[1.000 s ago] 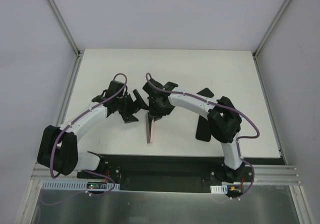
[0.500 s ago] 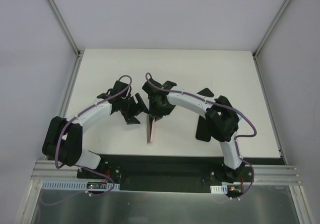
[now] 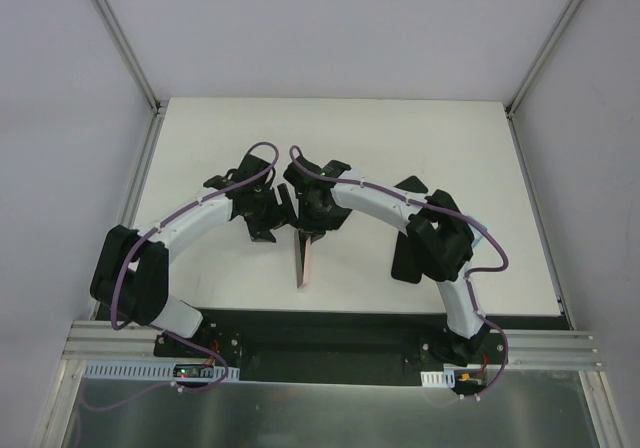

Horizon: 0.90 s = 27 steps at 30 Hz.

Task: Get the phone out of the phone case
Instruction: Remove the phone case from the phone.

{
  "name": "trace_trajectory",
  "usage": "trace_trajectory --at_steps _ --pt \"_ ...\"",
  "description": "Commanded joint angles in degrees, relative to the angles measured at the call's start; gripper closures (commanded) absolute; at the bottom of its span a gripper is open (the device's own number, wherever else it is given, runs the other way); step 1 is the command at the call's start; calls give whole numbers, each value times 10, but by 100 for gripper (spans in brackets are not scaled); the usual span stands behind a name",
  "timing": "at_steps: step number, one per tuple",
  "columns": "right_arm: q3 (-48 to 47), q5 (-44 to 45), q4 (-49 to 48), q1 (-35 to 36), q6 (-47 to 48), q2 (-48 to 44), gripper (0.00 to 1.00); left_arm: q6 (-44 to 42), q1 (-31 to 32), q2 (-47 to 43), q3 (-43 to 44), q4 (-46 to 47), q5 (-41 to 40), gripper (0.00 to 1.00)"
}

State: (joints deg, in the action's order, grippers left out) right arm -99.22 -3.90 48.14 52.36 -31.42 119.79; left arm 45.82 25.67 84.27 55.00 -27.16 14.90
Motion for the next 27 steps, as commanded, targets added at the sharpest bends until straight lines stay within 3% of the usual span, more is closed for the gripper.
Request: trace_trajectory --at_steps 1,16,20,24,27 --pt "-43 14 -9 13 11 -5 99 -51 33 34 21 -81 -98 27" --pt "-63 3 -14 13 4 12 99 -53 52 78 -24 -90 -129 48" --pt "-62 -1 -16 14 2 12 98 -48 52 64 -26 -88 -118 44" --pt "-56 -5 -23 15 2 8 99 -24 48 28 -28 -77 -100 34" --pt "-50 -6 -31 15 -2 6 99 -3 41 3 -37 -56 -51 30"
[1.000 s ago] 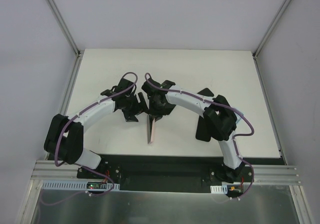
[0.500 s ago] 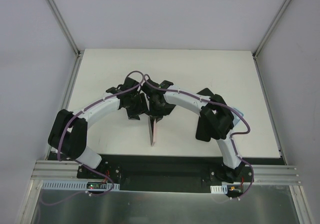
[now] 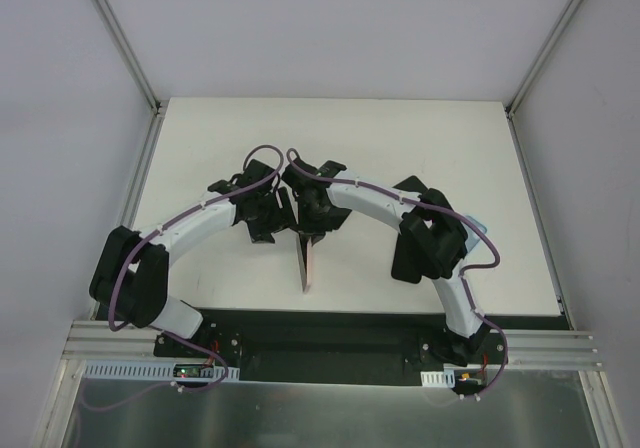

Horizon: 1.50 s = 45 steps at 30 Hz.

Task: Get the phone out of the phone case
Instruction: Remove the phone case from the phone.

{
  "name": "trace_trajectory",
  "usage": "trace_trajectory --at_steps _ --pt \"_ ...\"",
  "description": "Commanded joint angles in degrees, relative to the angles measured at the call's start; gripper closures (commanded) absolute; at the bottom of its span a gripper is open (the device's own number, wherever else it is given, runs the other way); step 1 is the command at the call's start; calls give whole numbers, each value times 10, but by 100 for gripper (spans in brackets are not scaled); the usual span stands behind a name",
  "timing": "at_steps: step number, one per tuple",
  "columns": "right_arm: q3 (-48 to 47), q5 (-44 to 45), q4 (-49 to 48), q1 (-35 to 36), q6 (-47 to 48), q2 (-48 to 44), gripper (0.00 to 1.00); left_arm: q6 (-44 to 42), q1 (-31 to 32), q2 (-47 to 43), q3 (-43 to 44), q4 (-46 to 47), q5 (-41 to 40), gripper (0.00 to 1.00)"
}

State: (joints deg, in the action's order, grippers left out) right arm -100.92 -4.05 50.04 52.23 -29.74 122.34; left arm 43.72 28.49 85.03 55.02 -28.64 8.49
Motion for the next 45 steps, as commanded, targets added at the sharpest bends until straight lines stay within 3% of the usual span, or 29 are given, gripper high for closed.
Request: trace_trajectory --at_steps 1,25,37,45 --pt "-33 2 -45 16 -16 -21 99 20 7 -7 -40 -31 34 30" --pt "-50 36 -11 40 35 -23 99 8 -6 26 -57 -4 96 28" --pt "-62 70 6 50 52 -20 98 53 -44 -31 -83 25 170 25" --pt "-31 88 -27 56 53 -36 99 134 -82 -61 -140 75 221 24"
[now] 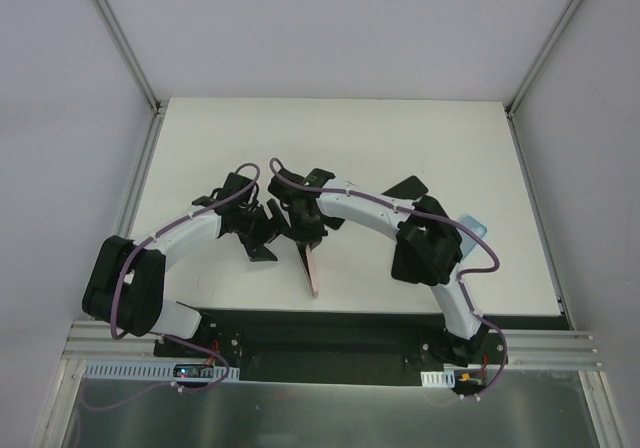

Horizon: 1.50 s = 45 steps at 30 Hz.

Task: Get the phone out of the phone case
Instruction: Remove the phone case from the phone.

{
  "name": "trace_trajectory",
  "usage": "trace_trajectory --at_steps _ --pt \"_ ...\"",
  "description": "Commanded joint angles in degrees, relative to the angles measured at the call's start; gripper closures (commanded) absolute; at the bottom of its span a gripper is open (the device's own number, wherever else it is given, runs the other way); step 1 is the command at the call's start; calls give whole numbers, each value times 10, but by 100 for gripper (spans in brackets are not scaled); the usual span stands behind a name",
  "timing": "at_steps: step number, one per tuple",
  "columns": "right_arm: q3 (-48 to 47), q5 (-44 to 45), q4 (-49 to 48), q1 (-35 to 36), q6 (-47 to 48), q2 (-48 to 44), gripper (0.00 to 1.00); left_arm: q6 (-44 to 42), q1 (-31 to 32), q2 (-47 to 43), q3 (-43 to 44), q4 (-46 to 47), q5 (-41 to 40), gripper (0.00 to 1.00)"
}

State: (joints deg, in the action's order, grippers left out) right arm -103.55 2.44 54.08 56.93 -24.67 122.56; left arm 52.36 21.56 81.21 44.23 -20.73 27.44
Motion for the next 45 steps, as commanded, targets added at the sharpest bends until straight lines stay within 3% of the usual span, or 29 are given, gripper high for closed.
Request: trace_trajectory --at_steps 1,10,25,35,45 --pt "0 22 -73 9 1 -40 99 56 -13 -29 -37 0 36 25" --pt "1 42 -79 18 -4 -40 99 96 -14 -29 -49 7 28 28" --pt "-18 47 -74 25 1 -29 99 15 14 29 -62 -29 -46 40" --pt "-22 56 -74 25 -1 -32 99 -45 23 10 -68 -96 -101 50" --pt "-25 61 -77 27 -7 -44 99 -43 44 8 -103 -101 -116 57"
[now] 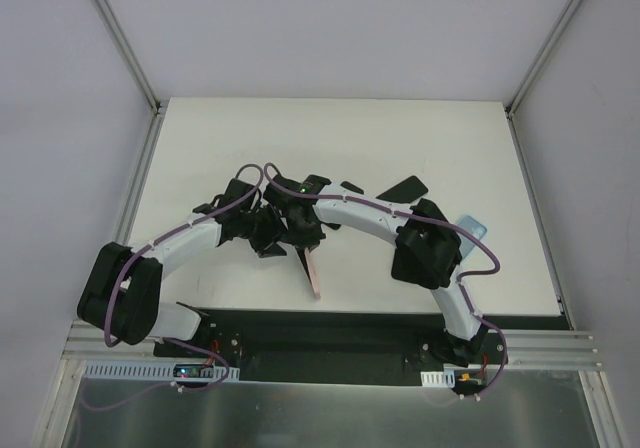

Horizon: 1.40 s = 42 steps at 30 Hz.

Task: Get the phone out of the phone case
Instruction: Remove the phone case from the phone.

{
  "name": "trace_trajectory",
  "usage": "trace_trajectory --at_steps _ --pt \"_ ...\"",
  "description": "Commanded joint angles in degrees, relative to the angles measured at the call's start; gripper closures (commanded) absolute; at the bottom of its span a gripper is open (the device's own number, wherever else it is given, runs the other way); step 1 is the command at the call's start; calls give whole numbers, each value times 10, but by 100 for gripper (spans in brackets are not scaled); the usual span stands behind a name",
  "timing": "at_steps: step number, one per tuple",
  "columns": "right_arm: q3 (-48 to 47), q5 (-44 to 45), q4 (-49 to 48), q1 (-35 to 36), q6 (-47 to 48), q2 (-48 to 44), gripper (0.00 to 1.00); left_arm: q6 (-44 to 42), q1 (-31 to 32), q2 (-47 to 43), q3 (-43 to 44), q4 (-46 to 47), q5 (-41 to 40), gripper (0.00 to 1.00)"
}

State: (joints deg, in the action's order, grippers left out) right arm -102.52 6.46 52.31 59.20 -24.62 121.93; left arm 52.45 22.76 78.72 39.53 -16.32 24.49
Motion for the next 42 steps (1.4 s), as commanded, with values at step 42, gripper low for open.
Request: trace_trajectory --at_steps 42 --pt "18 122 -118 33 -25 -135 99 20 69 -30 -140 -176 -60 83"
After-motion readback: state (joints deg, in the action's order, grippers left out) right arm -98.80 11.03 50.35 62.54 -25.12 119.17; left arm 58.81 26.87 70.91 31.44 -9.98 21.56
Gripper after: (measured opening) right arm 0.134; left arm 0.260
